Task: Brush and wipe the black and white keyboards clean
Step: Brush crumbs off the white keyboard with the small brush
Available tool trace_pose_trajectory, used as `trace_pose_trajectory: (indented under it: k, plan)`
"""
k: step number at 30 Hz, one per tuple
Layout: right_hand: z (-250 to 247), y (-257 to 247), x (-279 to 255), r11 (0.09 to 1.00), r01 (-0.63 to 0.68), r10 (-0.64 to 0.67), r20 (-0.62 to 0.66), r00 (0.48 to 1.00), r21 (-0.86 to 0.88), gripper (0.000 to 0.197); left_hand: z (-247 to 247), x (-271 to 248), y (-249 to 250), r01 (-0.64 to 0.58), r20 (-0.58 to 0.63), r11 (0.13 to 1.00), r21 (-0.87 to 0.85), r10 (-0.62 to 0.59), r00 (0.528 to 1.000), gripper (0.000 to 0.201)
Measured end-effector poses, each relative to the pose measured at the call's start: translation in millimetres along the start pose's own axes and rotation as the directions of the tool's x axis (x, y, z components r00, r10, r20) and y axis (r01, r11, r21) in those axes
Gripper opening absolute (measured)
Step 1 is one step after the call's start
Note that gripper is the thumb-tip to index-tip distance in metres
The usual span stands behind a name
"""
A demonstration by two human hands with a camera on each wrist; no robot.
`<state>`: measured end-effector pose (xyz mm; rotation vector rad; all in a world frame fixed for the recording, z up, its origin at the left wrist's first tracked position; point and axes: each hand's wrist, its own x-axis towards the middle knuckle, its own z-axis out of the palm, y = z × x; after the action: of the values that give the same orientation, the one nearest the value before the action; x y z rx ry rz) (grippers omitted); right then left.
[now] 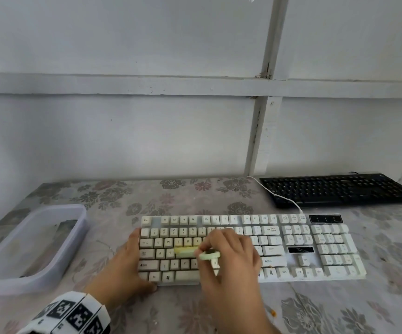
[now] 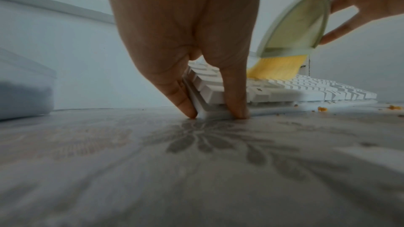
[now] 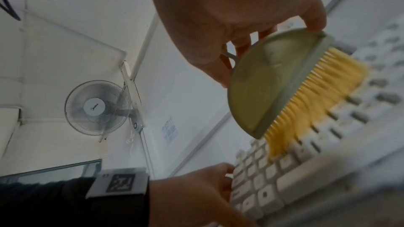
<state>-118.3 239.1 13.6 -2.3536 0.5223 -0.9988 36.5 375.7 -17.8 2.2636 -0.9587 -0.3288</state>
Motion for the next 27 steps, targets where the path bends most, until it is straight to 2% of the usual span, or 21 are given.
trace_pose_trajectory:
  k: [2,4,6,11,14,18,21,23,25,27]
  plan:
    - [-9,5,2,0.999,0.01,-0.008,-0.048,0.999,0.041,0.009,0,-1,0,-0.003,-0.006,1.0,0.016,0.003,1.0,0.105]
    - [-15,5,4,0.981,-0.002,0.0,0.012,1.0,0.195,0.007,-1,-1,1,0.005,0.001,1.0,0.018,-0.005,1.0,0.105]
    - [-18,9,4,0.966,-0.027,0.012,0.062,0.998,0.258,0.006,-1,-1,2,0.013,0.015,1.0,0.004,-0.013,1.0,0.105]
    - [-28,33,5,0.981,-0.098,0.101,-0.005,0.995,0.169,0.012,-2,-2,1,0.005,0.019,1.0,-0.003,-0.005,1.0,0.105]
    - [-32,30,5,0.994,-0.019,0.027,-0.076,0.997,0.104,0.011,-2,-2,2,0.004,0.017,1.0,-0.012,-0.004,1.0,0.105]
    - [-29,23,2,0.972,-0.02,0.015,0.019,1.0,0.234,0.01,-1,-1,-1,0.022,0.026,1.0,0.001,-0.022,0.999,0.108]
    - [-31,37,4,0.993,-0.029,0.036,-0.068,0.997,0.112,0.021,0,0,-2,0.021,0.023,1.0,0.009,-0.021,1.0,0.107]
    - [-33,37,6,0.998,0.034,-0.028,-0.118,0.993,0.048,0.024,1,1,-4,0.034,0.028,0.999,0.017,-0.035,0.999,0.108]
    - [-32,28,5,0.988,0.074,-0.064,-0.079,0.995,0.136,0.014,0,1,-5,0.043,0.033,0.999,0.014,-0.043,0.999,0.11]
    - [-29,25,2,0.964,0.03,-0.029,-0.007,1.0,0.265,0.008,0,1,-5,0.037,0.038,0.999,0.0,-0.037,0.999,0.108]
